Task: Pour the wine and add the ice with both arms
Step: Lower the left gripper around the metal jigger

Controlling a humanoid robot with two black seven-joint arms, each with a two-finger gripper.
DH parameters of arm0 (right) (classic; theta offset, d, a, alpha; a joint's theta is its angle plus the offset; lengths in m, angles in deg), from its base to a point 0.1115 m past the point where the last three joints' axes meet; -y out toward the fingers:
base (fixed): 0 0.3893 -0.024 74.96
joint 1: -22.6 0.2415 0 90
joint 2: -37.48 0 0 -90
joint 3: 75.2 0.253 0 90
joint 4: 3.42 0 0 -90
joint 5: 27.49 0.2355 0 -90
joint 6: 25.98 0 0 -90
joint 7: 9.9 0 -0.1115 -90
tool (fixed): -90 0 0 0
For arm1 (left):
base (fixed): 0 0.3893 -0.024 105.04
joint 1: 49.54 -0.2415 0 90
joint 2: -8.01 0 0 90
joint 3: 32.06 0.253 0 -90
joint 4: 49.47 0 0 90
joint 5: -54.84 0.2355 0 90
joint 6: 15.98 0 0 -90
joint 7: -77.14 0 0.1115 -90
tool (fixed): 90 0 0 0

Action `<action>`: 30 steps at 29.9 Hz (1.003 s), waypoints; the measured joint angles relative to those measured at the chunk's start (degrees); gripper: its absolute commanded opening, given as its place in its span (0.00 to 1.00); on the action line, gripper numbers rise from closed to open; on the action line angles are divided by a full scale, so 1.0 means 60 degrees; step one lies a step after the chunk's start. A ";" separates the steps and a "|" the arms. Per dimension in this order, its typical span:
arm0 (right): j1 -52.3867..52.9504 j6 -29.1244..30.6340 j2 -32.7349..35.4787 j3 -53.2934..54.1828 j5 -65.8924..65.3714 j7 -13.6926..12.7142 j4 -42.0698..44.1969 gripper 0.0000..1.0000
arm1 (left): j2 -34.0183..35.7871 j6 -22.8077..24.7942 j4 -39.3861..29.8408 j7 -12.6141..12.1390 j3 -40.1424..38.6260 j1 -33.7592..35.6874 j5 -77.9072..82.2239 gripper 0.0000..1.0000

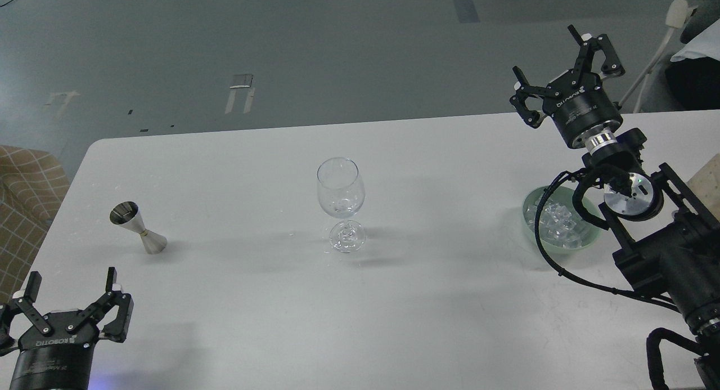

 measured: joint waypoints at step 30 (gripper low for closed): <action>-0.0016 -0.0416 -0.0043 0.0010 -0.0027 -0.0001 -0.0011 1.00 | -0.0624 -0.0826 0.2768 -0.1242 0.0235 0.3116 0.0007 0.67</action>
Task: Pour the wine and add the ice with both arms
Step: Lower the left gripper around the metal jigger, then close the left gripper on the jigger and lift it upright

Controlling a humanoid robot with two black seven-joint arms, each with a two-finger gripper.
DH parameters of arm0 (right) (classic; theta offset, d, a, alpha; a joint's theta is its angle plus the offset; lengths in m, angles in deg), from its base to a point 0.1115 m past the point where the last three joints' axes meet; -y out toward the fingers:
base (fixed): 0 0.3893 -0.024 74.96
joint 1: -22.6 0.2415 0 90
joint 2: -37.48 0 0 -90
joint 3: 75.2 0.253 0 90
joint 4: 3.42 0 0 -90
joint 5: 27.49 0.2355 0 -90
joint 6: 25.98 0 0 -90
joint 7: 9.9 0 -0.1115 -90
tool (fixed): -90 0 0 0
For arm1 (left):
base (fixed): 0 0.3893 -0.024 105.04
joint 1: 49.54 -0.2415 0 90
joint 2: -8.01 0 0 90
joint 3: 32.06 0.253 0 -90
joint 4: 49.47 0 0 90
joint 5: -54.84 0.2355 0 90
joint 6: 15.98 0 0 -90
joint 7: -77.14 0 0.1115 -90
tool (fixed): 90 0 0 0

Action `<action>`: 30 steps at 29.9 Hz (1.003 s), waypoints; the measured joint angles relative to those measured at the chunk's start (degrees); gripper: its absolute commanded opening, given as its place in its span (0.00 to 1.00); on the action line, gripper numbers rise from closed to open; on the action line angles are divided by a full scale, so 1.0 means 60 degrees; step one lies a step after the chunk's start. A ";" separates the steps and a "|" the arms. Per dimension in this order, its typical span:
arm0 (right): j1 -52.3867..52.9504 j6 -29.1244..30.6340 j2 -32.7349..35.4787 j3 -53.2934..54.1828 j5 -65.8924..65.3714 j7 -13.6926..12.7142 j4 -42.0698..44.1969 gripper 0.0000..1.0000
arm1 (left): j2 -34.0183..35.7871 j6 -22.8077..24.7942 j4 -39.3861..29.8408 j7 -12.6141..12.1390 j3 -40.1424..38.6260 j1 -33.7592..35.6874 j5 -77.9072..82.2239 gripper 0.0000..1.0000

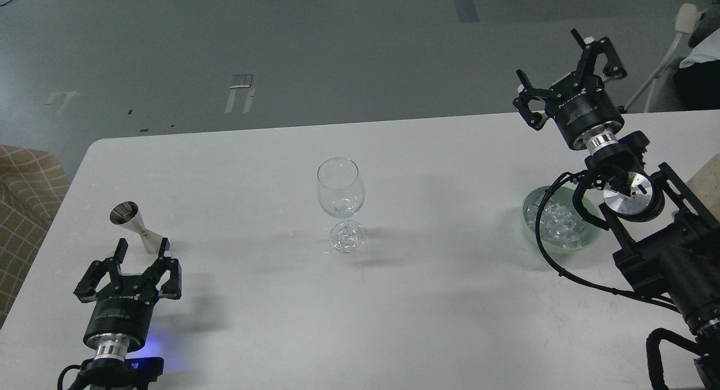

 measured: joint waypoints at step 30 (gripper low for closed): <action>0.0110 -0.0149 0.0024 -0.0017 -0.0015 -0.0013 0.0011 1.00 | 0.0039 -0.0156 0.1819 -0.0156 -0.0740 0.1435 -0.0031 0.70</action>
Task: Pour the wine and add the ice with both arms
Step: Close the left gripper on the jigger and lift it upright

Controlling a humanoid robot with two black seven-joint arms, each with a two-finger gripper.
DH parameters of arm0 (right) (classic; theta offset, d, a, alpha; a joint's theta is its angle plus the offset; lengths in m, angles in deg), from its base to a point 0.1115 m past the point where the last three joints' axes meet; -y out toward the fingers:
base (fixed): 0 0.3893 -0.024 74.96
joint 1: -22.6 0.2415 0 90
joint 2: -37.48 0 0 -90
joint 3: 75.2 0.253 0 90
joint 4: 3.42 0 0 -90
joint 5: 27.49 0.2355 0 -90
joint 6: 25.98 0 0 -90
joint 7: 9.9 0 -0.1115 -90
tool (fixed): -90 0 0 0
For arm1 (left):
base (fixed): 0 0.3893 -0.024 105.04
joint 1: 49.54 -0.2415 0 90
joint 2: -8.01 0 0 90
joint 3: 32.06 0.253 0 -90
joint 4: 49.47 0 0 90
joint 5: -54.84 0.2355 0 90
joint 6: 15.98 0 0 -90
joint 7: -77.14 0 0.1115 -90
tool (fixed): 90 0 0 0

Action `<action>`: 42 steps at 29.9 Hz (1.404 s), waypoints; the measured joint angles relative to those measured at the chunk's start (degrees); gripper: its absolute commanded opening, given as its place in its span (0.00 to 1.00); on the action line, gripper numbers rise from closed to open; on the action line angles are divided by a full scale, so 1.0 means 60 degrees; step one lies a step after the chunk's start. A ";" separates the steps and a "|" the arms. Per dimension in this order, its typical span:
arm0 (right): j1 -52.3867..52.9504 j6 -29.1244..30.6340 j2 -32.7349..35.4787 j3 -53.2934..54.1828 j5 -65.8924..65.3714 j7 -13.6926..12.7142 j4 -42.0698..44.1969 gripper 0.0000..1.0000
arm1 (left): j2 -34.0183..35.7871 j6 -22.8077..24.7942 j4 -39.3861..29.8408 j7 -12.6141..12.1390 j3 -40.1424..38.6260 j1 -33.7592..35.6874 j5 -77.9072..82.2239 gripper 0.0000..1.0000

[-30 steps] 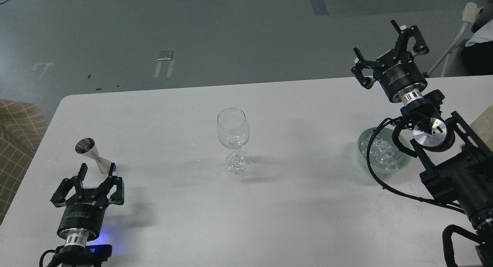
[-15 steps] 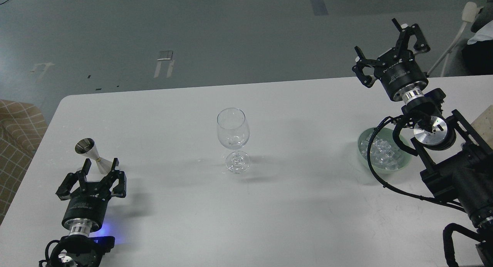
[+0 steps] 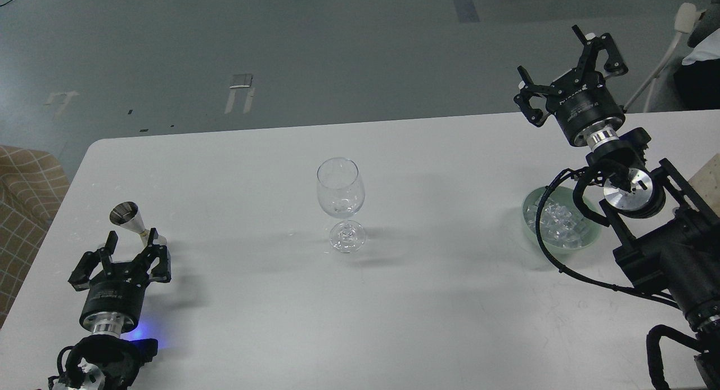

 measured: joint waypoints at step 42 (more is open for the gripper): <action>0.0001 -0.0061 -0.0032 -0.0078 0.0015 -0.0030 -0.0031 1.00 | 0.0061 0.0554 0.1354 0.0100 0.0019 0.0954 0.0013 0.62</action>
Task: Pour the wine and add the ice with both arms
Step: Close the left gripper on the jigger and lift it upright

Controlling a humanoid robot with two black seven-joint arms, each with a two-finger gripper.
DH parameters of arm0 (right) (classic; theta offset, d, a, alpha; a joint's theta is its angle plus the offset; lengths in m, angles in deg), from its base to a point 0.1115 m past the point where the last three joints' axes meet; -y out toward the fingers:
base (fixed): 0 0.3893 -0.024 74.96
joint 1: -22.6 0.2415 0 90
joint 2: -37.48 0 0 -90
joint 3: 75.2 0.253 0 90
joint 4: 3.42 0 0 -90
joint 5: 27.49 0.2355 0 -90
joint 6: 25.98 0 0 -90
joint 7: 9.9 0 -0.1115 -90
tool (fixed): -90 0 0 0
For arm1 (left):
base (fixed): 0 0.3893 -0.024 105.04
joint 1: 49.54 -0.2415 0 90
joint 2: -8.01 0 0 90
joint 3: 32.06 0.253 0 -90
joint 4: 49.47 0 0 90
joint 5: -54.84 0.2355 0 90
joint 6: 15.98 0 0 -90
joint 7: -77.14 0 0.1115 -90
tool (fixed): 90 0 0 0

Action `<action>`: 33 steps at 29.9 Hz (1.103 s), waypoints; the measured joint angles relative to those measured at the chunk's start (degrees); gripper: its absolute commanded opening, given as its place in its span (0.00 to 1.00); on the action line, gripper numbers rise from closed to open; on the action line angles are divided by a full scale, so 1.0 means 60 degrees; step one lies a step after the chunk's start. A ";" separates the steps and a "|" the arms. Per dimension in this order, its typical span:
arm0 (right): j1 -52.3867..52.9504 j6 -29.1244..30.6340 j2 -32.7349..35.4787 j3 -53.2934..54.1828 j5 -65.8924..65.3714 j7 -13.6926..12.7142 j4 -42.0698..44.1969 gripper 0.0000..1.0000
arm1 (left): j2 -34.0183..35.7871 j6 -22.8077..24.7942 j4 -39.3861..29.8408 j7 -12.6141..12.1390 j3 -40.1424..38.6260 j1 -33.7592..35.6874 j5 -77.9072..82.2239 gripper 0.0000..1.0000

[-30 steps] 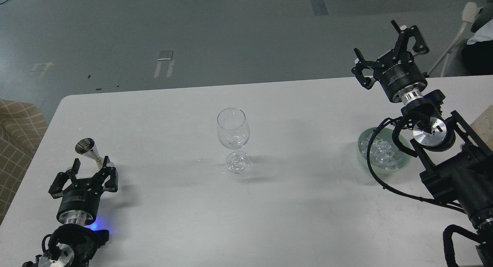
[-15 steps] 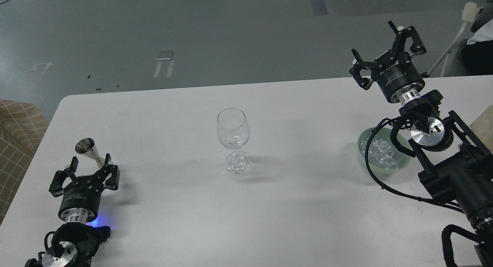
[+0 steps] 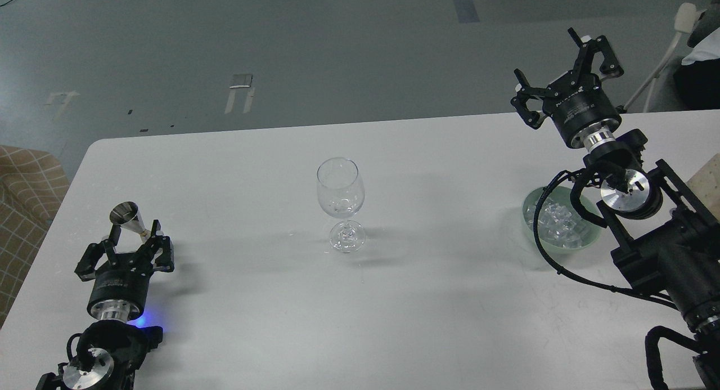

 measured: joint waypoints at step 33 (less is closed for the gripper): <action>-0.0024 0.0000 0.0043 -0.0012 0.0000 -0.0002 0.0019 1.00 | 0.0277 0.0649 0.0933 -0.0129 0.0009 0.0696 0.0005 0.25</action>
